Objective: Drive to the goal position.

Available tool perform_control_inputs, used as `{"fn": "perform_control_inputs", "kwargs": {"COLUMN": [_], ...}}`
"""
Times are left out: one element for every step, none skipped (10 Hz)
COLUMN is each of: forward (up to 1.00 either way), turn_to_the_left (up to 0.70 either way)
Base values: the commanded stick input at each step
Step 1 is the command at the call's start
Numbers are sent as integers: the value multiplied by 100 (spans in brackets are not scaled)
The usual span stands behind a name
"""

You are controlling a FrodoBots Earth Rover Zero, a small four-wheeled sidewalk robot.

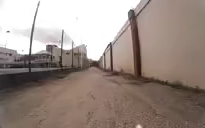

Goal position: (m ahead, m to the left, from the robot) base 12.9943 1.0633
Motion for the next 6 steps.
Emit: {"fn": "perform_control_inputs", "kwargs": {"forward": [30, 30, 30, 30, 30, 30], "turn_to_the_left": [0, 0, 0, 0, 0, 0]}}
